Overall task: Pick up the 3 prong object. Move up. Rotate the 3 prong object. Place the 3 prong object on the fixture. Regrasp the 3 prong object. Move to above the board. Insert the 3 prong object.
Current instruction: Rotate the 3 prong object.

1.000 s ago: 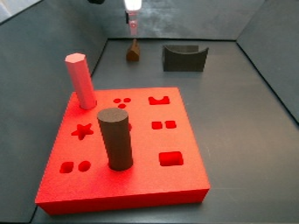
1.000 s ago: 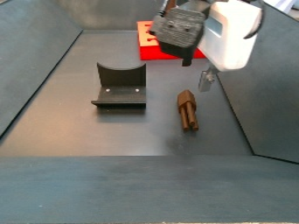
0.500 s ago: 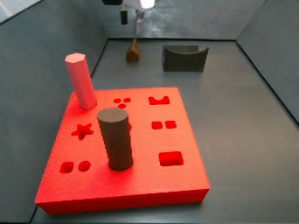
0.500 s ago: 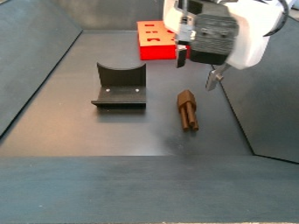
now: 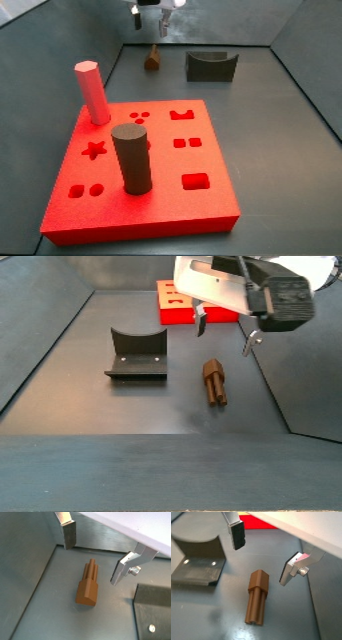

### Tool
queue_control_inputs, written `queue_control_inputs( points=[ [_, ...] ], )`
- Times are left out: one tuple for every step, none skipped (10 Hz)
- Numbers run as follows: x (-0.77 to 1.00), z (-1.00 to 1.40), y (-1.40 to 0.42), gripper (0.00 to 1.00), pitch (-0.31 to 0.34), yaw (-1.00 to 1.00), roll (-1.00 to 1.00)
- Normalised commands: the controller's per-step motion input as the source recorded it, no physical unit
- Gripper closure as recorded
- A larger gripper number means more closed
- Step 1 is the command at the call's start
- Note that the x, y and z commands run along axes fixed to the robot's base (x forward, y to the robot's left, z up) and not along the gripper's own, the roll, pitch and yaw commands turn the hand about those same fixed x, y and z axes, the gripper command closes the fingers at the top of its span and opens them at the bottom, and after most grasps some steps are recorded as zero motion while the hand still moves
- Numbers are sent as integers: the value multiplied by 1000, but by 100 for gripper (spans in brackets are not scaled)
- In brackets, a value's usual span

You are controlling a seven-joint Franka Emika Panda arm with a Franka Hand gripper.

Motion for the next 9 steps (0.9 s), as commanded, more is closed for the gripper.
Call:
queue_control_inputs(
  points=[
    [35, -42, 5, 0, -16, 1000, 10],
    [35, -42, 5, 0, -17, 1000, 11],
    [35, -42, 5, 0, -20, 1000, 13],
    [35, -42, 5, 0, -23, 1000, 15],
    [35, -43, 5, 0, -29, 1000, 18],
    [34, -43, 5, 0, -33, 1000, 21],
    [34, -43, 5, 0, -39, 856, 25],
    [34, -43, 4, 0, -39, 705, 25],
    [32, -44, 4, 0, -39, 350, 25]
  ],
)
